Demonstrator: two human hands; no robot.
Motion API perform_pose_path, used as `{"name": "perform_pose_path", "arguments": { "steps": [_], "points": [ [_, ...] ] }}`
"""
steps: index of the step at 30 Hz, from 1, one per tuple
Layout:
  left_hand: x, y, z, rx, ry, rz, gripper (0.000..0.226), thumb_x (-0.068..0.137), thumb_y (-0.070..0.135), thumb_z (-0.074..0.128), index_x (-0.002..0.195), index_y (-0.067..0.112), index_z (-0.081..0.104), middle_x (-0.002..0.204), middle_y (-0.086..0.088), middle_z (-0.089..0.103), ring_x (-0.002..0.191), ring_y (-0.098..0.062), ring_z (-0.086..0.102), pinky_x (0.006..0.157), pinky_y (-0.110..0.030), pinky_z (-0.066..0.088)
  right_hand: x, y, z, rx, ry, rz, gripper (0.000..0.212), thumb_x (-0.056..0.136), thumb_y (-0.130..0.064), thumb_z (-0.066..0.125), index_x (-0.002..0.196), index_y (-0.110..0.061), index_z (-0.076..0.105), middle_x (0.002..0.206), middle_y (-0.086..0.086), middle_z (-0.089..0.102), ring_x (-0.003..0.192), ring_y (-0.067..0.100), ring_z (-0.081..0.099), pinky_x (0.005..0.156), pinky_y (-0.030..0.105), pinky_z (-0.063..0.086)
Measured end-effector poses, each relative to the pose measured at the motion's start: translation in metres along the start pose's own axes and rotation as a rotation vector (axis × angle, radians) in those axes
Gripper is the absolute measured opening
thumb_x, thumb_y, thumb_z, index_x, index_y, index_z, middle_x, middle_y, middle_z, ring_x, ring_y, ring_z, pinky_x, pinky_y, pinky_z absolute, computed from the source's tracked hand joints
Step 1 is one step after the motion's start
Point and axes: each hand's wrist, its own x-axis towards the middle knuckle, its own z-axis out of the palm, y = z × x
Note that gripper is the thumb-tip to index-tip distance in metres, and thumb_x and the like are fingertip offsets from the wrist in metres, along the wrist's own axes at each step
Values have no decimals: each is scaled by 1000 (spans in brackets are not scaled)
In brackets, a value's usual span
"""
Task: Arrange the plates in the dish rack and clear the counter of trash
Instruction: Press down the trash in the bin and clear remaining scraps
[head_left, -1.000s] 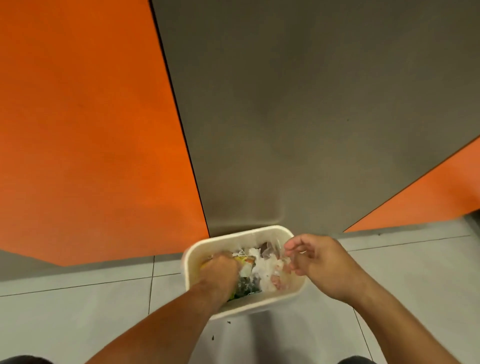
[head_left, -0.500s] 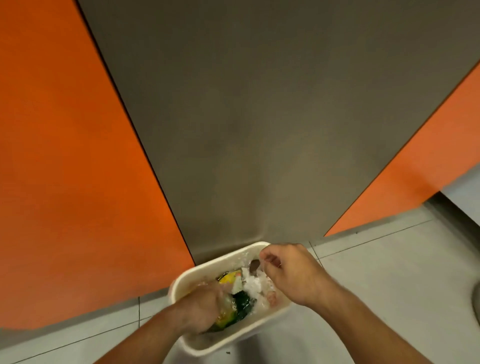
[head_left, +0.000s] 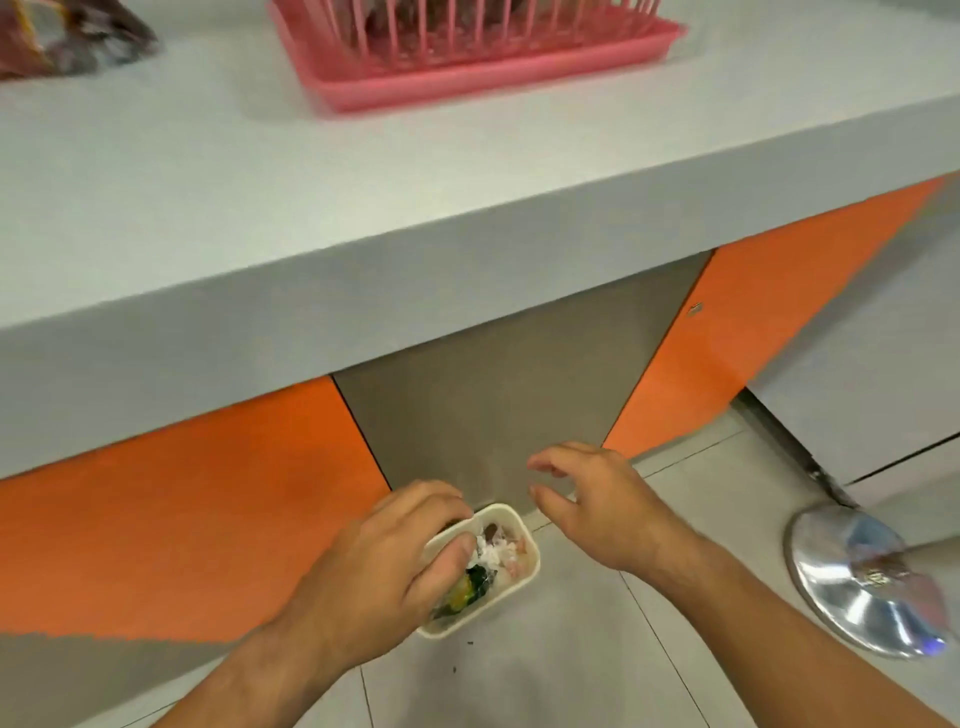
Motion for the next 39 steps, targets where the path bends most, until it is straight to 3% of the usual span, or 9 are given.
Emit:
{"name": "perform_pose_path", "arguments": {
  "steps": [3,8,13,20,25,28,34,37,39],
  "points": [
    [3,53,-56,47,41,39,30,94,56,38,111,38,54,116,22,55,106,6,47,83,-4,36,-31,-37,-70,-12,30,-20,31,94,-31,57,123,-23,62,119,-11,61,109,5,54,95,25,46],
    [8,125,-133,60,98,13,55,90,69,23,117,35,57,121,21,54,110,7,47,89,-15,41,-76,-91,-166,-5,79,-65,31,95,-32,57,124,-25,61,117,-13,58,104,0,50,92,18,43],
    [15,161,-183,33,244,-11,44,89,66,32,113,38,56,111,26,53,101,7,51,84,-18,43,-92,-119,-231,-49,158,-151,34,94,-35,56,127,-26,58,121,-17,56,104,-7,45,83,2,32],
    [9,163,-200,9,298,-49,39,89,63,38,113,37,56,110,30,50,103,9,49,82,-14,43,-87,-142,-247,-25,206,-186,34,93,-38,58,125,-28,58,121,-18,56,107,-5,47,92,12,37],
    [2,125,-251,-27,442,-190,36,88,61,45,115,38,55,108,36,45,101,6,51,77,-11,40,-53,-195,-239,-30,196,-269,34,93,-38,58,125,-30,57,119,-21,55,109,-2,50,97,19,43],
    [0,81,-273,-30,479,-251,39,88,62,42,116,38,54,116,28,49,104,-1,50,82,-15,40,-20,-227,-219,-38,174,-313,34,92,-41,58,125,-31,57,117,-25,53,108,-5,49,96,16,41],
    [6,-39,-327,72,560,-236,44,85,61,42,111,31,61,114,22,54,109,7,41,87,-19,41,72,-302,-162,-37,149,-347,32,91,-44,58,122,-35,56,121,-27,48,109,-7,44,101,18,38],
    [13,-94,-375,207,689,-195,41,85,52,46,105,21,64,107,12,58,106,-6,48,88,-23,38,121,-349,-143,-90,125,-398,37,90,-47,58,125,-35,54,127,-22,45,119,-2,42,104,18,34],
    [22,-128,-405,275,671,-207,45,83,54,46,107,20,64,108,6,60,108,-16,52,91,-32,42,150,-377,-134,-116,127,-404,42,90,-49,58,129,-35,51,130,-19,43,123,1,39,104,18,33]
  ]
}}
